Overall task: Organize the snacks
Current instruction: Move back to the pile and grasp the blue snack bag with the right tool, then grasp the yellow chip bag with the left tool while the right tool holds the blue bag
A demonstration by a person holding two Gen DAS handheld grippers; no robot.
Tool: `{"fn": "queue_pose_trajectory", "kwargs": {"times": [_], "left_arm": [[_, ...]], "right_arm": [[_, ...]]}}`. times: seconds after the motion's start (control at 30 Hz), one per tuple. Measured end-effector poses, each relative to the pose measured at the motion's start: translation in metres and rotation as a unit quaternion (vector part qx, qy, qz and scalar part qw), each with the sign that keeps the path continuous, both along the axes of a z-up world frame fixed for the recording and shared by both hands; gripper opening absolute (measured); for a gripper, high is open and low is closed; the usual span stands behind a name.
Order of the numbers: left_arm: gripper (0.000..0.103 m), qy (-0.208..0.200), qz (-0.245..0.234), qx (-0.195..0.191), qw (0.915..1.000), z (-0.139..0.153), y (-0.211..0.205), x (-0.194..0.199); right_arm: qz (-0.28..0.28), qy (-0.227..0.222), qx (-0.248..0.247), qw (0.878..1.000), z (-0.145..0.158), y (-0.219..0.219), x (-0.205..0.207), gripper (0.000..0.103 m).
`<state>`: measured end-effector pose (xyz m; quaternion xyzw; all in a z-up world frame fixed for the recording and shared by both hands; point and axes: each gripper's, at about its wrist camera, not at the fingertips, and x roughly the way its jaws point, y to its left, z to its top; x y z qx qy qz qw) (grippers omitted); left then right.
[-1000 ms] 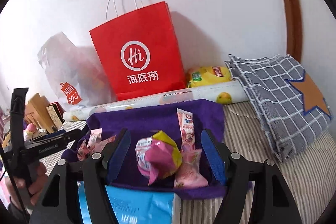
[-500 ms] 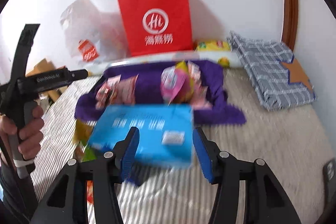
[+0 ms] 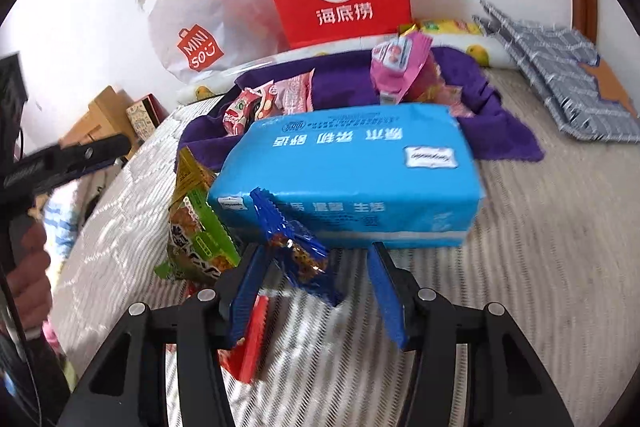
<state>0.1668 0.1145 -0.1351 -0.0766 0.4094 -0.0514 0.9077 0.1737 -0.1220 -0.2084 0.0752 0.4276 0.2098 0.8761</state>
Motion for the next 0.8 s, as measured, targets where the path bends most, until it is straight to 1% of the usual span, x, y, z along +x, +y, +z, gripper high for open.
{"fn": "queue_pose_trajectory", "kwargs": {"times": [0.03,0.07,0.1,0.13,0.2,0.33,0.43,0.6,0.73,0.8], "left_arm": [[0.065,0.001,-0.001,0.0,1.0,-0.001,0.0,-0.002],[0.065,0.003,-0.002,-0.002,1.0,-0.002,0.001,-0.004],[0.065,0.004,-0.003,-0.004,1.0,-0.003,0.001,-0.006],[0.065,0.006,-0.004,-0.005,1.0,-0.004,0.001,-0.007],[0.065,0.01,-0.005,-0.008,0.9999,-0.006,0.001,-0.009],[0.065,0.015,-0.008,-0.017,0.9997,-0.008,-0.001,-0.013],[0.065,0.015,-0.013,-0.023,0.9995,-0.008,-0.004,-0.016],[0.065,0.017,-0.022,-0.024,0.9993,-0.009,-0.012,-0.018],[0.065,0.026,-0.02,-0.011,0.9994,-0.015,-0.019,-0.018],[0.065,0.031,-0.019,-0.014,0.9992,-0.018,-0.02,-0.018]], "right_arm": [[0.002,0.005,0.002,1.0,-0.002,0.002,0.001,0.048],[0.004,0.008,0.002,1.0,-0.005,0.004,0.001,0.043],[0.007,0.011,0.001,1.0,-0.006,0.005,0.001,0.032],[0.01,0.013,0.001,1.0,-0.006,0.005,-0.001,0.03],[0.004,0.003,0.005,1.0,0.0,0.002,-0.007,0.027],[-0.014,-0.022,0.02,0.999,0.017,-0.016,-0.028,0.026],[-0.03,-0.021,0.024,0.999,0.024,-0.034,-0.042,0.026],[-0.061,-0.005,0.009,0.998,0.021,-0.06,-0.061,0.026],[-0.088,0.007,0.0,0.996,0.012,-0.077,-0.07,0.027],[-0.102,0.011,0.001,0.995,0.007,-0.085,-0.073,0.027]]}}
